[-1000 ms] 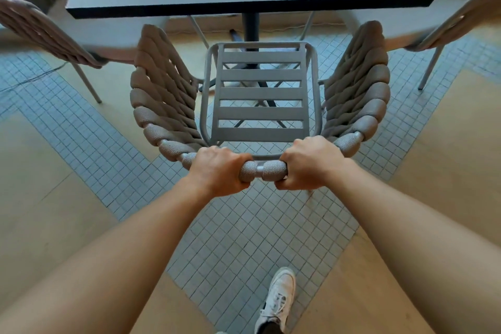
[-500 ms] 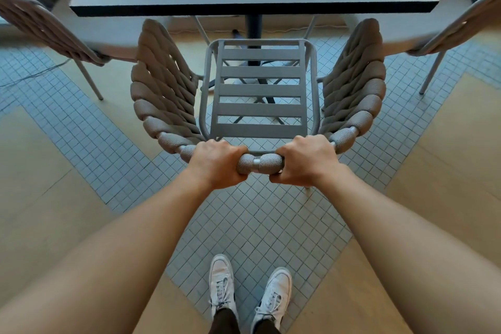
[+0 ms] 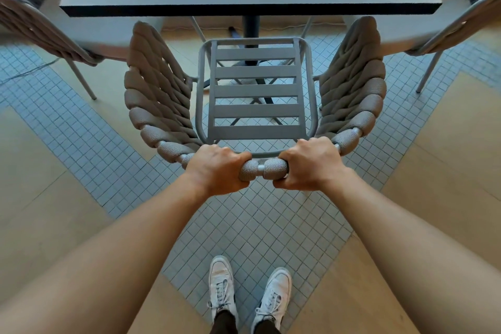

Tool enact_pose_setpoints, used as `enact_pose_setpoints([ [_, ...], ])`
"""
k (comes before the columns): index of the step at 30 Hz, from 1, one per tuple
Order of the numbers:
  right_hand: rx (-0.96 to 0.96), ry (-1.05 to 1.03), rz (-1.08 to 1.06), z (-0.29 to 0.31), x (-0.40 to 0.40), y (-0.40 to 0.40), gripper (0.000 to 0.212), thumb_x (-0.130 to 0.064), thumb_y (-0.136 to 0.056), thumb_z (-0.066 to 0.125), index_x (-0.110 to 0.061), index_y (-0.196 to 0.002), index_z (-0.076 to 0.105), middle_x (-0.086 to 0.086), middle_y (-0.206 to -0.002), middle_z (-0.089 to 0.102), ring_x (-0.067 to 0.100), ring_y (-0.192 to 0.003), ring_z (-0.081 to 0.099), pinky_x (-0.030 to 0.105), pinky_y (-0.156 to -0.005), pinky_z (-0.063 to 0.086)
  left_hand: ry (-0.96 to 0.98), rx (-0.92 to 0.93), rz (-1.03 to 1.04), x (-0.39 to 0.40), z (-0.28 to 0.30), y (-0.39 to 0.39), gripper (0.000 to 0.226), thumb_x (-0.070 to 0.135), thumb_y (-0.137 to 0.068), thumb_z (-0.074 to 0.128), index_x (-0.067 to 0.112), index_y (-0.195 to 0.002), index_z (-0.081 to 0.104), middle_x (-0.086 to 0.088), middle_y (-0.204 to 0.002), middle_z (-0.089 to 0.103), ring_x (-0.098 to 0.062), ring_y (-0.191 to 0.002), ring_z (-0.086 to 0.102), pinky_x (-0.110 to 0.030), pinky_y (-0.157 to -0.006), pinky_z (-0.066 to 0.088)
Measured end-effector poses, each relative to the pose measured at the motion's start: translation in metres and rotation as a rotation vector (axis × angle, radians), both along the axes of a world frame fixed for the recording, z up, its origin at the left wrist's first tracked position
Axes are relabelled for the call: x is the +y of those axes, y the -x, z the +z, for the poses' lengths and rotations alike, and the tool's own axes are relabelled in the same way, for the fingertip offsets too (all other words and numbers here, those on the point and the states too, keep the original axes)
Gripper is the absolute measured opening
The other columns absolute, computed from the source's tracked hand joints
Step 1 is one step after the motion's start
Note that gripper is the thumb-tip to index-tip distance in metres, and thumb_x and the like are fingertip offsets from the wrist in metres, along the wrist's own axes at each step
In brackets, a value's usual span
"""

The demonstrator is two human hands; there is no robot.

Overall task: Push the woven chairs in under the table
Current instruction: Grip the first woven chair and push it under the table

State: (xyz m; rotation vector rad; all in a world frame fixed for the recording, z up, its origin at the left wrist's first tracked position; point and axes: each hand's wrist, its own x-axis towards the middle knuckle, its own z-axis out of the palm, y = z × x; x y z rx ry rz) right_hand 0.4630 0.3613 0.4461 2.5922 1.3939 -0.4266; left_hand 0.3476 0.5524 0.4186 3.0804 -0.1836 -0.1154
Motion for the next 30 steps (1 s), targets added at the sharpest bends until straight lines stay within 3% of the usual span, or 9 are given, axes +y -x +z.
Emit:
enact_pose_setpoints([
  [5, 0.039, -0.002, -0.032, 0.001, -0.002, 0.006, 0.052, -0.077, -0.072, 0.054, -0.032, -0.089, 0.072, -0.008, -0.07, 0.054, 0.02, -0.064, 0.054, 0.031, -0.061, 0.039, 0.005, -0.013, -0.002, -0.001, 0.004, 0.003, 0.031, 0.053, -0.079, 0.061, 0.03, -0.1, 0.066, 0.007, -0.069, 0.068, -0.02, -0.054, 0.062, -0.026, -0.052, 0.034],
  [14, 0.006, -0.028, -0.03, -0.008, -0.003, 0.008, 0.051, -0.078, -0.068, 0.053, -0.031, -0.079, 0.067, -0.009, -0.062, 0.042, 0.021, -0.059, 0.048, 0.031, -0.059, 0.034, 0.023, 0.007, -0.024, 0.003, 0.001, 0.003, 0.03, 0.053, -0.077, 0.065, 0.029, -0.095, 0.064, 0.007, -0.065, 0.066, -0.021, -0.051, 0.06, -0.025, -0.05, 0.037],
  [18, -0.01, -0.044, -0.032, -0.013, -0.006, 0.01, 0.052, -0.078, -0.069, 0.054, -0.03, -0.082, 0.067, -0.009, -0.067, 0.056, 0.02, -0.059, 0.049, 0.03, -0.058, 0.035, 0.015, 0.007, 0.011, 0.002, -0.002, 0.006, 0.031, 0.055, -0.076, 0.064, 0.031, -0.097, 0.063, 0.009, -0.069, 0.067, -0.019, -0.056, 0.062, -0.025, -0.05, 0.035],
  [21, -0.003, -0.095, -0.093, -0.016, -0.01, 0.016, 0.05, -0.075, -0.074, 0.057, -0.031, -0.096, 0.068, -0.007, -0.085, 0.069, 0.018, -0.073, 0.058, 0.035, -0.075, 0.04, 0.017, 0.045, 0.114, -0.004, 0.0, 0.009, 0.033, 0.057, -0.078, 0.061, 0.035, -0.103, 0.062, 0.011, -0.081, 0.069, -0.016, -0.068, 0.065, -0.027, -0.053, 0.042],
  [23, 0.0, -0.119, -0.169, -0.015, -0.012, 0.025, 0.055, -0.07, -0.077, 0.057, -0.029, -0.112, 0.064, -0.005, -0.108, 0.07, 0.02, -0.102, 0.062, 0.04, -0.098, 0.037, 0.047, 0.106, 0.173, -0.009, 0.005, 0.01, 0.036, 0.058, -0.08, 0.059, 0.036, -0.109, 0.06, 0.012, -0.09, 0.07, -0.014, -0.079, 0.065, -0.03, -0.061, 0.049],
  [26, 0.069, -0.049, -0.267, -0.003, -0.016, 0.044, 0.081, -0.071, -0.084, 0.049, -0.024, -0.149, 0.04, 0.008, -0.156, 0.043, 0.028, -0.148, 0.029, 0.054, -0.122, 0.007, 0.086, 0.187, 0.204, -0.017, 0.022, 0.011, 0.052, 0.068, -0.081, 0.054, 0.034, -0.12, 0.056, 0.01, -0.102, 0.069, -0.014, -0.092, 0.064, -0.032, -0.072, 0.05],
  [28, 0.124, -0.003, -0.307, 0.013, -0.022, 0.057, 0.091, -0.075, -0.09, 0.036, -0.022, -0.161, 0.016, 0.012, -0.169, 0.015, 0.029, -0.156, 0.005, 0.057, -0.123, -0.005, 0.068, 0.226, 0.193, -0.024, 0.039, 0.017, 0.067, 0.075, -0.081, 0.049, 0.03, -0.131, 0.051, 0.004, -0.113, 0.067, -0.018, -0.103, 0.063, -0.035, -0.082, 0.049],
  [30, 0.206, 0.004, -0.382, 0.031, -0.031, 0.068, 0.092, -0.077, -0.092, 0.028, -0.022, -0.163, 0.006, 0.011, -0.171, 0.003, 0.028, -0.157, -0.004, 0.057, -0.123, -0.007, 0.064, 0.256, 0.181, -0.031, 0.057, 0.025, 0.077, 0.079, -0.08, 0.047, 0.029, -0.138, 0.046, 0.001, -0.125, 0.063, -0.021, -0.114, 0.059, -0.039, -0.092, 0.046],
])
